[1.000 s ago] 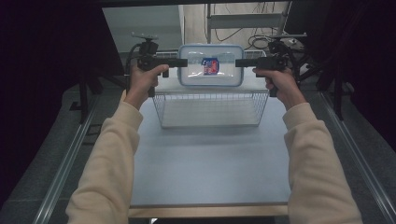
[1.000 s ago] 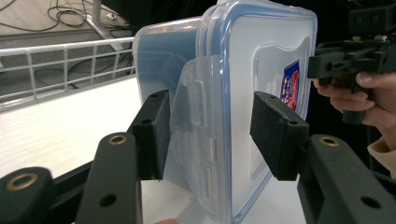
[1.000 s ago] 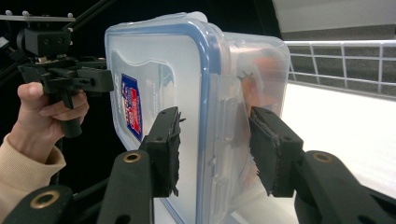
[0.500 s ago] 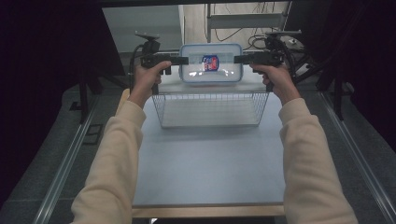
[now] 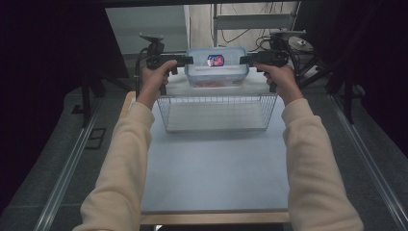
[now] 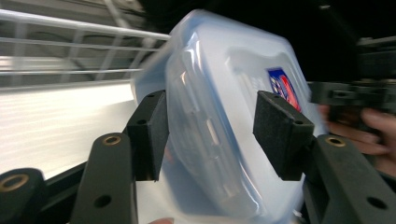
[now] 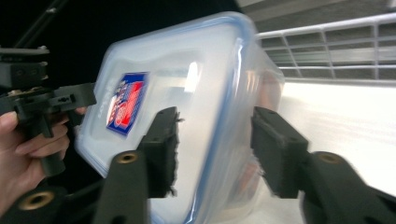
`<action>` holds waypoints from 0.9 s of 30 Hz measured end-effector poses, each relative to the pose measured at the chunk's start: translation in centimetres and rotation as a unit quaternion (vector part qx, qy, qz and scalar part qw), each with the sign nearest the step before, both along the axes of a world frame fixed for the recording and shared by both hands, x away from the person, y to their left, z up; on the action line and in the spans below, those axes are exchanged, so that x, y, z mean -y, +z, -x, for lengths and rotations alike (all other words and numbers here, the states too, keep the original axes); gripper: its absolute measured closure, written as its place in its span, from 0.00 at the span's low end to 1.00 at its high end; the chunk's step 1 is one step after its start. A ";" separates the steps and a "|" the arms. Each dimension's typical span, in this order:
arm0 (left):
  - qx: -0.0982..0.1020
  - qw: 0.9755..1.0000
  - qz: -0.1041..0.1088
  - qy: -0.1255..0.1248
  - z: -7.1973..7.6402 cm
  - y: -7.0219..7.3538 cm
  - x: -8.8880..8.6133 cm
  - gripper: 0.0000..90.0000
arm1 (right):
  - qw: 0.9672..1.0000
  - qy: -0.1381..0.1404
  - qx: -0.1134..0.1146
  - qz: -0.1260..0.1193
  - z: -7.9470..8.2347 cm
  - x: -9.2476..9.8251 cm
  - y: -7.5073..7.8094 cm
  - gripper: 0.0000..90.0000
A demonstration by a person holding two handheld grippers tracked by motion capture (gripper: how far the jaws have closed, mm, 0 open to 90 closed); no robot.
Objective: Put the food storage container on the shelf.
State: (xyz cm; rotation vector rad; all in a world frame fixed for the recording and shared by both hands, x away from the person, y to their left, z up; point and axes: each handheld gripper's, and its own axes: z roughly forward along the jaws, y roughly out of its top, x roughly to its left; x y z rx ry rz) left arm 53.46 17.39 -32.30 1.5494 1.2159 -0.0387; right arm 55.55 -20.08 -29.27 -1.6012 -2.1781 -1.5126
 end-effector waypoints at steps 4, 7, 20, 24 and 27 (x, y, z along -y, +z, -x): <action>-0.002 1.000 0.006 0.010 0.0 -0.2 0.2 0.52 | 1.000 -0.012 0.009 0.008 0.3 -0.4 -0.2 0.54; -0.001 1.000 0.003 0.010 0.0 -0.2 0.2 0.50 | 0.999 -0.018 0.020 0.017 0.7 -0.2 0.0 0.52; 0.045 0.998 -0.038 0.016 2.1 0.8 -0.5 0.39 | 0.996 0.000 0.081 0.031 3.0 1.1 0.6 0.43; 0.059 0.998 -0.035 0.013 3.6 1.2 -1.2 0.36 | 0.995 0.017 0.096 0.029 4.0 1.2 0.9 0.42; 0.073 0.996 -0.057 0.001 5.1 1.6 -1.2 0.34 | 0.994 0.032 0.104 0.027 5.0 1.3 0.9 0.40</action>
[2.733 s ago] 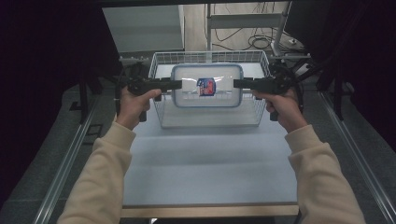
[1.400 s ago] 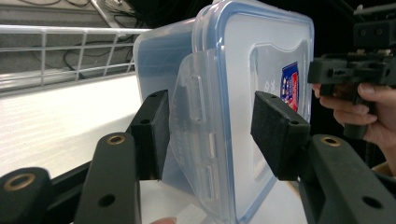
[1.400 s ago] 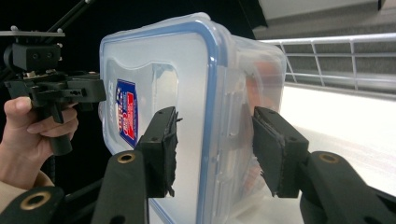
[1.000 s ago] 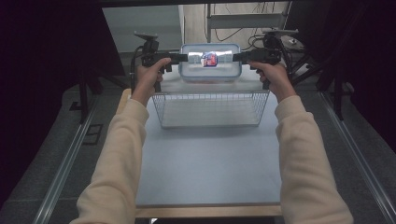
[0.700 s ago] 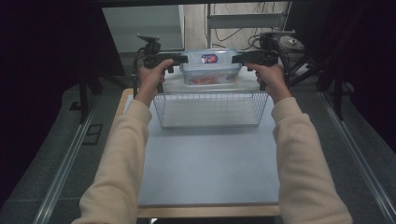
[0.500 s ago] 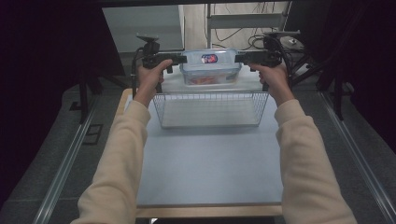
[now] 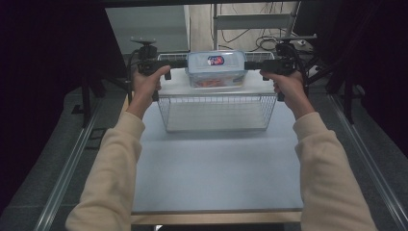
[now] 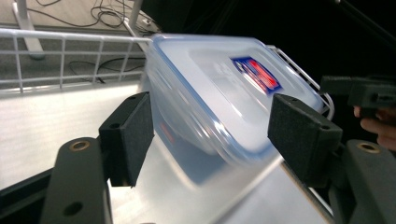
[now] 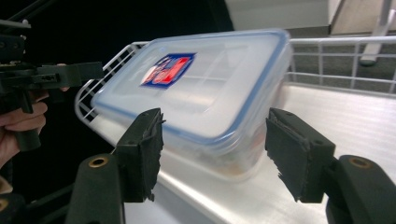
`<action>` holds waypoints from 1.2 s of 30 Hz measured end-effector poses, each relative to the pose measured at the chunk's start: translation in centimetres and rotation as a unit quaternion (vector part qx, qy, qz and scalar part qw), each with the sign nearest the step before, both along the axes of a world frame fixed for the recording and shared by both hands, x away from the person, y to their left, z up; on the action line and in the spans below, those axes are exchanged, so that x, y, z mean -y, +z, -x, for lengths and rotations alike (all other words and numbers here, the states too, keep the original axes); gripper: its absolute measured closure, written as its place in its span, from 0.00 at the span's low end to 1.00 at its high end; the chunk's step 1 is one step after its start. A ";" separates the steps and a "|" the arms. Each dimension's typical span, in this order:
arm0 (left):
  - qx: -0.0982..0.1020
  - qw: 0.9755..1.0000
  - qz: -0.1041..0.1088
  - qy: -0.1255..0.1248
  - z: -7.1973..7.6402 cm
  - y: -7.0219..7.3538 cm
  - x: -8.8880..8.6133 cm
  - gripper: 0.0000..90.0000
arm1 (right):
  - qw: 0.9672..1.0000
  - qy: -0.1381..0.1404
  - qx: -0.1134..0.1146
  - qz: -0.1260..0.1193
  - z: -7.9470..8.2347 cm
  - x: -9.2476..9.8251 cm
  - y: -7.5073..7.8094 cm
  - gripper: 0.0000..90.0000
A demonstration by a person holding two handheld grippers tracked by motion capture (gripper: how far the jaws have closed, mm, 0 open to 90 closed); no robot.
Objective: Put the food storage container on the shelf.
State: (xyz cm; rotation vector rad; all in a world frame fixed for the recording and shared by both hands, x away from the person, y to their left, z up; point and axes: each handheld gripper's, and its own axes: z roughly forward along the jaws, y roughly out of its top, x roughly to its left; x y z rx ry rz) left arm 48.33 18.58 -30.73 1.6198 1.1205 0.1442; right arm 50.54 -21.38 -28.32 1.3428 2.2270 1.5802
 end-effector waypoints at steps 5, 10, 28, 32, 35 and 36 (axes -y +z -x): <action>0.016 1.000 -0.023 -0.003 3.6 0.0 0.1 0.34 | 1.000 0.020 0.008 0.002 2.0 0.4 -0.6 0.39; 0.029 0.999 -0.042 -0.013 6.2 -0.7 0.4 0.34 | 0.999 0.031 0.011 0.007 3.6 0.8 -1.5 0.39; 0.020 0.997 -0.044 -0.065 14.9 -9.7 0.5 0.35 | 0.997 0.072 0.030 0.017 12.5 3.8 -9.8 0.36; 0.018 0.996 -0.049 -0.072 16.1 -11.5 0.8 0.34 | 0.996 0.082 0.032 0.023 14.2 4.2 -11.7 0.35; 0.013 0.996 -0.057 -0.069 16.6 -12.7 1.2 0.35 | 0.995 0.086 0.031 0.031 15.0 4.2 -12.9 0.35; 0.004 0.995 -0.064 -0.076 16.6 -13.3 1.6 0.35 | 0.995 0.087 0.031 0.034 15.2 4.2 -13.2 0.35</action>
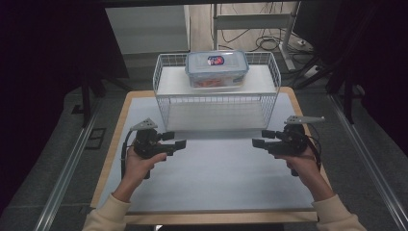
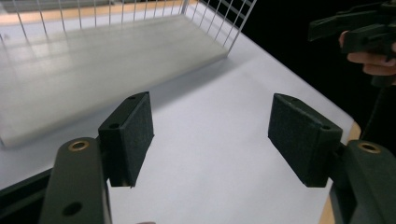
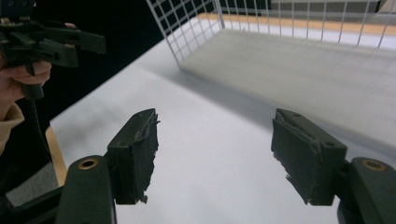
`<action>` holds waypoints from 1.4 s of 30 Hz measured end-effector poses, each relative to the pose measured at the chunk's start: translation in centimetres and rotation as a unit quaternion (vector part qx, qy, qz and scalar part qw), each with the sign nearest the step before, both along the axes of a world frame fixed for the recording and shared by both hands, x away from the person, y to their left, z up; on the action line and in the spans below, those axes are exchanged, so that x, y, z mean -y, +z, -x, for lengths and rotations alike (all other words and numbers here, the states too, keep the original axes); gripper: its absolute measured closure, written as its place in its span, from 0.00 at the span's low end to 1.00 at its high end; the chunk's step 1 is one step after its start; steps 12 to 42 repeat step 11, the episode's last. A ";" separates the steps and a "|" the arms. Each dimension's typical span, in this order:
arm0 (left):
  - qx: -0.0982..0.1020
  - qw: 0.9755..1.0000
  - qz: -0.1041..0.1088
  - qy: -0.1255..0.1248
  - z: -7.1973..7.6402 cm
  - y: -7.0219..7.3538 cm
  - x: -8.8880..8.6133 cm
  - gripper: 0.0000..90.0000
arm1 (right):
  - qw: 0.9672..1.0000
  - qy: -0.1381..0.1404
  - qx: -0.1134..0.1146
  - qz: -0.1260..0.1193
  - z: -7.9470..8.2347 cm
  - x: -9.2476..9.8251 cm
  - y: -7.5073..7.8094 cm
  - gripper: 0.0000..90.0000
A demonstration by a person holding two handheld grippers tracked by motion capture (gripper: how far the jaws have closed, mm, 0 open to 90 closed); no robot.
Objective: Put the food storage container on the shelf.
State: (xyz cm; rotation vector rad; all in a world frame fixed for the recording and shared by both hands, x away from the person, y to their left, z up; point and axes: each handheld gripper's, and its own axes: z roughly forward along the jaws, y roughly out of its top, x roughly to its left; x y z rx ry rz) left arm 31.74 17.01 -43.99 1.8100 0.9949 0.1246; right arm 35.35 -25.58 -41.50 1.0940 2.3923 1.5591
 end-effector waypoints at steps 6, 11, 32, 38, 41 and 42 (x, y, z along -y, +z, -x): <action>-0.012 1.000 -0.007 -0.005 0.3 -1.1 0.7 0.34 | 1.000 -0.008 0.017 0.021 0.7 -0.2 -1.1 0.33; -0.013 1.000 -0.011 -0.006 0.7 -1.5 0.6 0.30 | 0.998 -0.020 0.038 0.036 1.1 -0.4 -1.6 0.24; -0.013 1.000 -0.011 -0.006 0.7 -1.5 0.6 0.30 | 0.998 -0.020 0.038 0.036 1.1 -0.4 -1.6 0.24; -0.013 1.000 -0.011 -0.006 0.7 -1.5 0.6 0.30 | 0.998 -0.020 0.038 0.036 1.1 -0.4 -1.6 0.24; -0.013 1.000 -0.011 -0.006 0.7 -1.5 0.6 0.30 | 0.998 -0.020 0.038 0.036 1.1 -0.4 -1.6 0.24; -0.013 1.000 -0.011 -0.006 0.7 -1.5 0.6 0.30 | 0.998 -0.020 0.038 0.036 1.1 -0.4 -1.6 0.24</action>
